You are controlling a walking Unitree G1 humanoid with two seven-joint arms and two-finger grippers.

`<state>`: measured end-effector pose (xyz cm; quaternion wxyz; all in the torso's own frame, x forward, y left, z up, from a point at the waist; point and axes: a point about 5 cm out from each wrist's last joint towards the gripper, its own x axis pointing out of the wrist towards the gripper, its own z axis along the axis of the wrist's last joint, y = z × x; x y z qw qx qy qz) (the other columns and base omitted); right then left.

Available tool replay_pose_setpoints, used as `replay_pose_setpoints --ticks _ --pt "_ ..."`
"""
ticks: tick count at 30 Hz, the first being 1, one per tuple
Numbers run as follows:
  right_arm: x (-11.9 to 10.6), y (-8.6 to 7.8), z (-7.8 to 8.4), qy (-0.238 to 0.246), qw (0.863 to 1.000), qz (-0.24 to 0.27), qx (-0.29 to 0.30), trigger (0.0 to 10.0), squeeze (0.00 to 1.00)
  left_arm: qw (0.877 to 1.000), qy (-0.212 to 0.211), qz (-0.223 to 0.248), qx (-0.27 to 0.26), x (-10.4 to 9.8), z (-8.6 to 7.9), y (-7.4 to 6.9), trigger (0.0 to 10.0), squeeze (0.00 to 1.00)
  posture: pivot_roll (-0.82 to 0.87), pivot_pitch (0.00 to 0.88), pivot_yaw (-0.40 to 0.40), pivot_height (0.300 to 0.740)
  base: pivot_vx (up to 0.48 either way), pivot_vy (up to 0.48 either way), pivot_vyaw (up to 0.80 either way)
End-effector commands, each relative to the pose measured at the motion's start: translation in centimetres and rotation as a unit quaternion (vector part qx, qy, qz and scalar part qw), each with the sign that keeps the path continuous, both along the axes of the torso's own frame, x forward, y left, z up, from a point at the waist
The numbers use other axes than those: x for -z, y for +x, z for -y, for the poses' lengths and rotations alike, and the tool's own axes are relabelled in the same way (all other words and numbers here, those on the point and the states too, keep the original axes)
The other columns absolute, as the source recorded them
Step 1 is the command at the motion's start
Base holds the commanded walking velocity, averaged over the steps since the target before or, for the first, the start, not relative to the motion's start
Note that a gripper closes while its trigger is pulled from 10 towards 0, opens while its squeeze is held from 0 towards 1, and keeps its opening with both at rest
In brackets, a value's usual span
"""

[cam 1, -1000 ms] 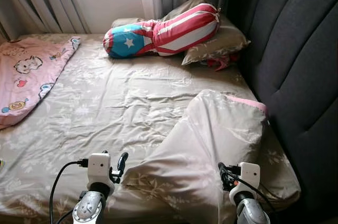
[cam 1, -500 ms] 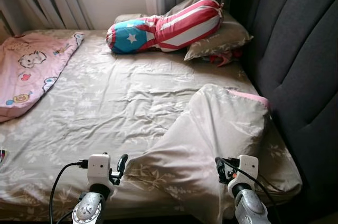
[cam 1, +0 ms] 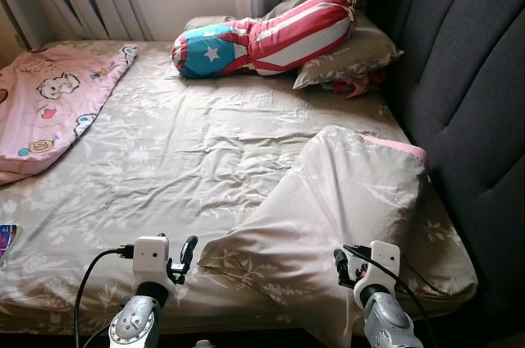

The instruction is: Clean up the room

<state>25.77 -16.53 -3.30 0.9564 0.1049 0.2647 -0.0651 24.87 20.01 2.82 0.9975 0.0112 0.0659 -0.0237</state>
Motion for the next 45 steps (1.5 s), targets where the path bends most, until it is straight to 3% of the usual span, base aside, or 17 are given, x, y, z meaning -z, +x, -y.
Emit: replay_pose_setpoints --ticks 1,2,3,4,5,6,11,19,24,34,45 --pt "0.1 -0.1 0.3 -0.003 1.000 -0.009 0.005 10.0 1.00 1.000 0.004 -0.006 0.006 0.0 -0.1 -0.1 10.0 0.00 0.07 0.063 0.010 0.672 0.000 0.000 0.00" --pt "0.3 -0.3 0.5 -0.004 1.000 -0.013 0.013 10.0 1.00 1.000 0.004 -0.006 0.008 -0.1 0.0 -0.1 10.0 0.00 0.07 0.067 0.013 0.672 0.000 0.000 0.00" --pt "0.4 -0.4 0.7 -0.006 1.000 -0.017 0.017 10.0 0.94 1.000 0.003 -0.005 0.009 -0.1 0.0 -0.1 10.0 0.00 0.08 0.069 0.014 0.672 0.000 0.000 0.00" --pt "0.5 -0.6 0.9 -0.011 0.999 -0.022 0.021 10.0 0.29 1.000 0.003 -0.006 0.011 -0.1 0.0 -0.1 10.0 0.00 0.08 0.073 0.015 0.672 0.000 0.000 0.00" --pt "0.6 -0.6 1.0 -0.014 0.999 -0.026 0.024 10.0 0.29 1.000 0.003 -0.006 0.011 -0.2 0.0 -0.2 10.0 0.00 0.08 0.073 0.015 0.672 0.000 0.000 0.00" --pt "0.8 -0.9 1.4 -0.025 0.998 -0.041 0.030 10.0 0.00 1.000 0.005 -0.007 0.015 -0.2 0.0 -0.2 10.0 0.00 0.08 0.079 0.018 0.672 0.000 0.000 0.00" --pt "1.3 -1.5 1.8 -0.023 0.997 -0.065 0.043 10.0 0.00 1.000 0.010 -0.007 0.019 -0.4 -0.1 -0.5 10.0 0.00 0.09 0.086 0.023 0.672 0.000 0.000 0.00" --pt "1.7 -1.8 1.1 0.003 0.997 -0.077 0.032 10.0 0.00 1.000 0.015 -0.008 0.019 -0.6 -0.5 -1.1 10.0 0.00 0.10 0.099 0.037 0.672 0.000 0.000 0.00" --pt "2.2 -2.5 1.9 -0.013 0.992 -0.103 0.069 10.0 0.00 0.999 0.023 -0.013 0.021 -0.8 -1.0 -1.9 10.0 0.00 0.12 0.104 0.054 0.672 0.000 0.000 0.00" --pt "2.4 -2.7 1.5 0.054 0.989 -0.094 0.099 10.0 0.00 0.999 0.036 -0.008 0.030 -2.0 -1.5 -2.7 10.0 0.00 0.15 0.129 0.085 0.672 0.000 0.000 0.00" --pt "2.6 -2.9 1.6 0.058 0.988 -0.107 0.097 10.0 0.00 0.998 0.034 0.014 0.042 -3.7 -0.8 -0.6 10.0 0.00 0.16 0.191 0.110 0.672 0.000 0.000 0.00"
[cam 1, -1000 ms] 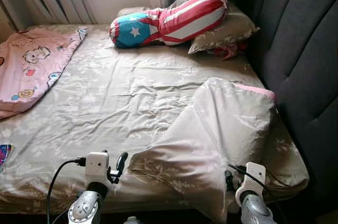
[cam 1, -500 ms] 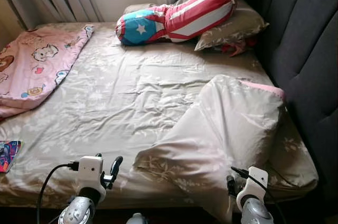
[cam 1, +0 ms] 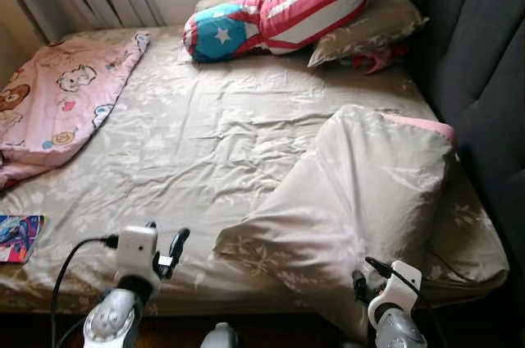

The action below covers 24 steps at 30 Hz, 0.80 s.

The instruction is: Clean up the room

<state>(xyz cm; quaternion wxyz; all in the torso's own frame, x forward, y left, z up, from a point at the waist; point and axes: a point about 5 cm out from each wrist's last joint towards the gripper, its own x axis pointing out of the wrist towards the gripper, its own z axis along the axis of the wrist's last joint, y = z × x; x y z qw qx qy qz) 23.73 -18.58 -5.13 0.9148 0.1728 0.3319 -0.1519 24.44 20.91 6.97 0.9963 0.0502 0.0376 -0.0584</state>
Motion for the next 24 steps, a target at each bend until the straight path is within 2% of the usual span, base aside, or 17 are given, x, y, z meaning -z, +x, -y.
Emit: replay_pose_setpoints --ticks 1,6,12,18,19,20,24 --pt "0.8 -0.9 -0.4 0.010 1.000 -0.027 0.000 10.0 0.00 1.000 -0.002 -0.013 0.012 0.2 0.4 -0.1 10.0 0.00 0.17 0.205 0.114 0.672 0.000 0.000 0.00" --pt "0.9 -1.1 -0.5 -0.011 0.999 -0.039 -0.022 10.0 0.00 1.000 -0.004 -0.008 0.023 -0.7 0.8 -0.1 10.0 0.00 0.18 0.240 0.118 0.672 0.000 0.000 0.00" --pt "0.5 -0.6 -0.8 -0.007 0.999 -0.005 -0.036 10.0 0.00 1.000 -0.008 0.002 0.028 -1.7 1.3 -0.3 10.0 0.00 0.19 0.293 0.122 0.672 0.000 0.000 0.00" --pt "0.1 -0.1 -1.0 -0.010 0.999 0.007 -0.052 10.0 0.00 0.999 -0.014 0.007 0.028 -2.5 1.6 -1.0 10.0 0.00 0.19 0.330 0.120 0.672 0.000 0.000 0.00" --pt "0.0 0.0 -1.1 -0.010 0.998 0.008 -0.056 8.1 0.00 0.999 -0.015 0.007 0.028 -2.5 1.7 -1.1 10.0 0.00 0.19 0.332 0.119 0.672 0.000 0.000 0.00" --pt "0.0 0.1 -1.1 -0.012 0.998 0.008 -0.059 0.0 0.00 0.999 -0.015 0.006 0.028 -2.6 1.7 -1.2 10.0 0.00 0.19 0.337 0.118 0.672 0.000 0.000 0.00" --pt "-0.2 0.4 -1.5 -0.014 0.997 0.014 -0.072 0.0 0.00 1.000 -0.015 0.002 0.022 -2.6 1.4 -1.6 10.0 0.00 0.19 0.343 0.113 0.672 0.000 0.000 0.00"
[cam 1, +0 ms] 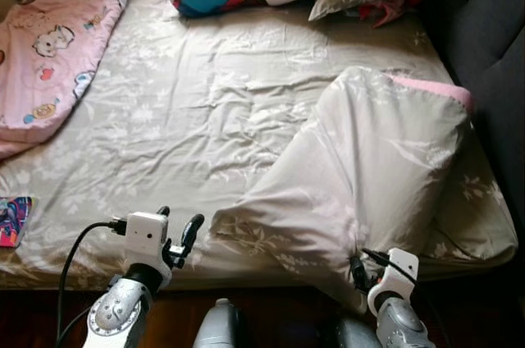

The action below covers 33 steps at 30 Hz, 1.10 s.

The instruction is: Clean up the room

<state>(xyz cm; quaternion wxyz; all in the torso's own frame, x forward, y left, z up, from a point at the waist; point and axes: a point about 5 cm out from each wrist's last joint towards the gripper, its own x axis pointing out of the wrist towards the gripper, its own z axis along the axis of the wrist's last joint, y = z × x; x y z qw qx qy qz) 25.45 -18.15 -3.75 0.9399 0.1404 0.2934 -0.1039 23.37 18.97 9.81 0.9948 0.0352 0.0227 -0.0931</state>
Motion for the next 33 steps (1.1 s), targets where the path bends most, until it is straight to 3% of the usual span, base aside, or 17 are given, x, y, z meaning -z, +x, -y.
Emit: replay_pose_setpoints --ticks 1,15,33 --pt "1.1 -1.3 -1.1 0.008 0.999 -0.033 -0.021 0.0 0.00 1.000 0.002 -0.012 -0.014 0.2 -0.6 -0.7 10.0 0.00 0.19 0.343 0.113 0.672 0.000 0.000 0.00" --pt "2.1 -2.7 -1.3 0.018 0.998 -0.047 -0.024 0.0 0.00 0.999 -0.001 -0.027 -0.020 0.4 -0.5 -1.5 10.0 0.00 0.18 0.340 0.106 0.672 0.000 0.000 0.00" --pt "2.1 -2.7 -2.2 0.020 0.998 -0.047 -0.036 0.0 0.00 0.999 0.001 -0.040 -0.024 1.1 -0.6 -2.0 10.0 0.00 0.17 0.309 0.087 0.672 0.000 0.000 0.00"
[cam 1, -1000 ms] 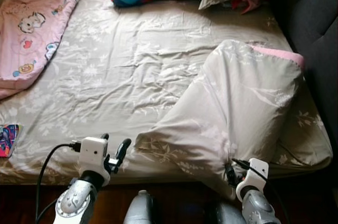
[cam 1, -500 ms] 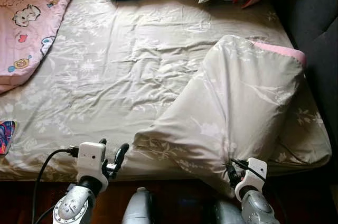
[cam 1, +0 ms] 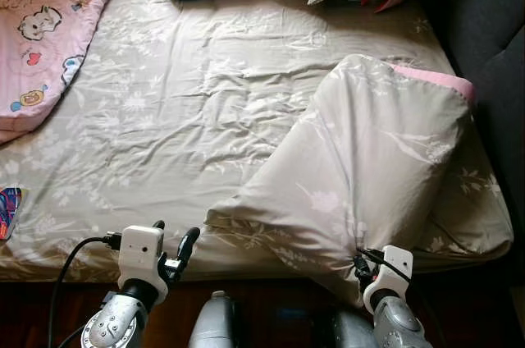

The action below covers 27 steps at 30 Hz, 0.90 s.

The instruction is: Clean up the room

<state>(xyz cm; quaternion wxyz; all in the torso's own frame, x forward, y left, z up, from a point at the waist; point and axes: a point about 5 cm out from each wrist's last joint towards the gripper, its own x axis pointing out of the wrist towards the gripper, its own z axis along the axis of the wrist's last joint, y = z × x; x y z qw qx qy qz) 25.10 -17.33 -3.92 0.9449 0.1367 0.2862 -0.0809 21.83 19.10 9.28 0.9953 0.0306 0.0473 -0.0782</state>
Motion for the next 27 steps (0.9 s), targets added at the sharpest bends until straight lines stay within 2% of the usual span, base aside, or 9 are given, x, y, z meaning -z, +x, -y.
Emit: replay_pose_setpoints --ticks 1,8,15,21,27 --pt "1.9 -2.3 -1.4 0.016 0.998 -0.059 -0.015 0.0 0.00 1.000 0.004 -0.015 -0.009 0.6 -0.5 -0.4 10.0 0.00 0.17 0.303 0.086 0.672 0.000 0.000 0.00" --pt "1.6 -1.7 -1.3 0.012 0.998 -0.055 -0.007 0.0 0.00 1.000 0.011 -0.015 -0.012 1.3 -0.6 0.4 10.0 0.00 0.14 0.237 0.070 0.672 0.000 0.000 0.00" --pt "1.4 -1.6 -0.4 0.002 0.999 -0.049 0.005 0.0 0.00 1.000 0.010 -0.014 -0.021 2.0 -0.9 1.3 10.0 0.00 0.11 0.170 0.058 0.672 0.000 0.000 0.00" --pt "1.6 -1.9 0.1 -0.001 0.998 -0.053 0.015 0.0 0.00 1.000 0.008 -0.015 -0.026 2.8 -0.9 2.0 10.0 0.00 0.09 0.134 0.048 0.672 0.000 0.000 0.00" --pt "1.1 -1.3 0.6 -0.022 0.999 -0.046 0.016 0.0 0.00 0.999 0.003 -0.014 -0.030 3.3 -0.7 2.5 10.0 0.00 0.08 0.105 0.039 0.672 0.000 0.000 0.00"
